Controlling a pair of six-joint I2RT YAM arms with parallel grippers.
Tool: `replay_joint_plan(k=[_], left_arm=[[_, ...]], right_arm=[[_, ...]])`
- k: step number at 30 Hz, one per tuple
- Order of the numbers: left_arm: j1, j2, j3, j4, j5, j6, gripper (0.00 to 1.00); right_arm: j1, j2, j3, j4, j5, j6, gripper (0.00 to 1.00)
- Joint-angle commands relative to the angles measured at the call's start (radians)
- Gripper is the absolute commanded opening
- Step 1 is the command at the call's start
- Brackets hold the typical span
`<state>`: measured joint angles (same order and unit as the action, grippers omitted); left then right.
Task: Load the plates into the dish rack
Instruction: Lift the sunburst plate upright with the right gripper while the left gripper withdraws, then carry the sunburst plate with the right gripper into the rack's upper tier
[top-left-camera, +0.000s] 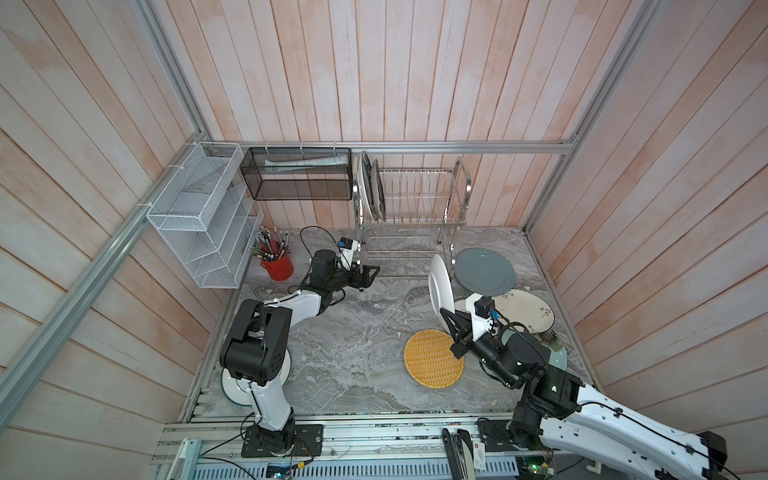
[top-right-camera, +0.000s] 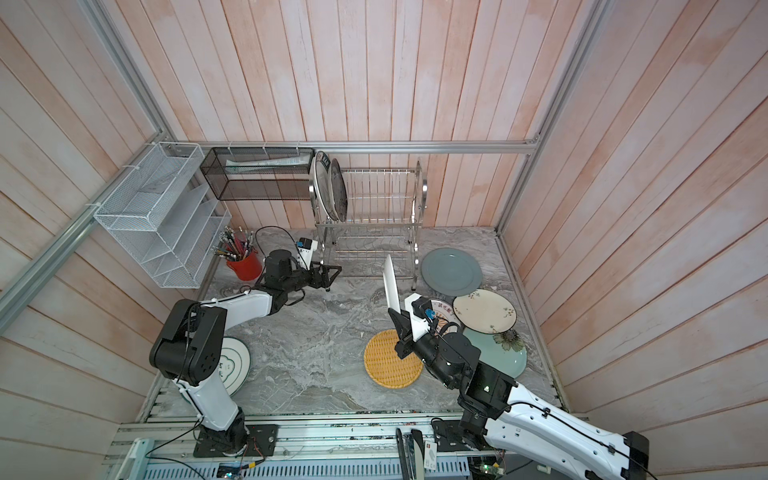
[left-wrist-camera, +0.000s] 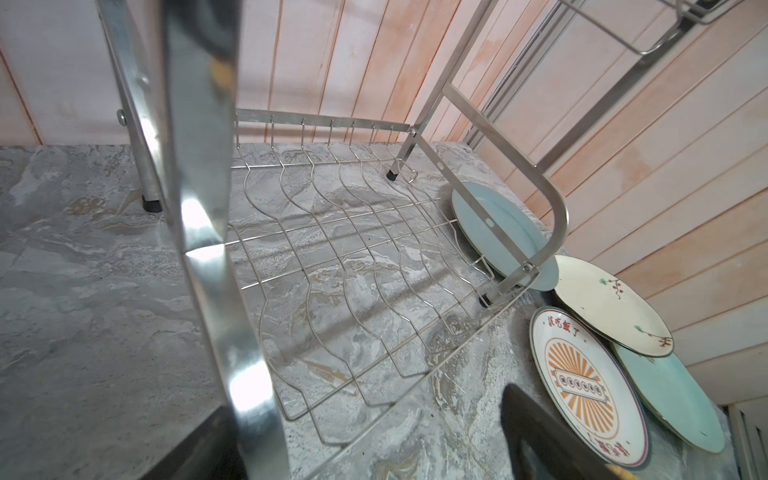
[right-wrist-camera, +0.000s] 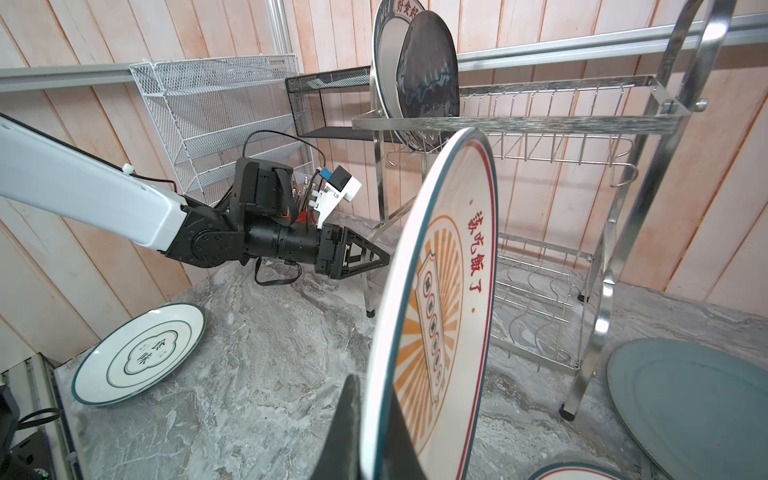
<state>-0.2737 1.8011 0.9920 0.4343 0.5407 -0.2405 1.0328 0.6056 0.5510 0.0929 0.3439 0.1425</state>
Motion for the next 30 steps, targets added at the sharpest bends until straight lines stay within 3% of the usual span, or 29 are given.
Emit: replay_joint_plan(k=[1, 5, 14, 16, 20, 24, 30], left_arm=[[-0.01, -0.024, -0.041, 0.06, 0.088, -0.022, 0.93], [-0.032, -0.066, -0.097, 0.102, 0.108, -0.024, 0.93], [-0.096, -0.149, -0.182, 0.143, 0.087, -0.05, 0.93], [-0.105, -0.161, -0.196, 0.137, 0.05, -0.066, 0.93], [-0.08, -0.212, -0.247, 0.086, -0.145, -0.175, 0.99], [-0.014, -0.318, -0.355, 0.145, -0.177, -0.319, 1.0], [-0.008, -0.586, -0.373, -0.1, -0.197, -0.331, 1.0]], right_arm=[[-0.007, -0.03, 0.012, 0.038, 0.041, 0.013, 0.0], [-0.007, -0.018, 0.039, 0.005, 0.095, 0.055, 0.0], [-0.007, -0.001, 0.114, -0.03, 0.085, 0.089, 0.0], [-0.007, 0.006, 0.136, -0.034, 0.08, 0.089, 0.0], [-0.007, 0.023, 0.182, -0.019, 0.045, 0.078, 0.0], [-0.007, 0.074, 0.258, 0.0, 0.026, 0.022, 0.0], [-0.032, 0.221, 0.445, 0.018, -0.016, -0.114, 0.0]])
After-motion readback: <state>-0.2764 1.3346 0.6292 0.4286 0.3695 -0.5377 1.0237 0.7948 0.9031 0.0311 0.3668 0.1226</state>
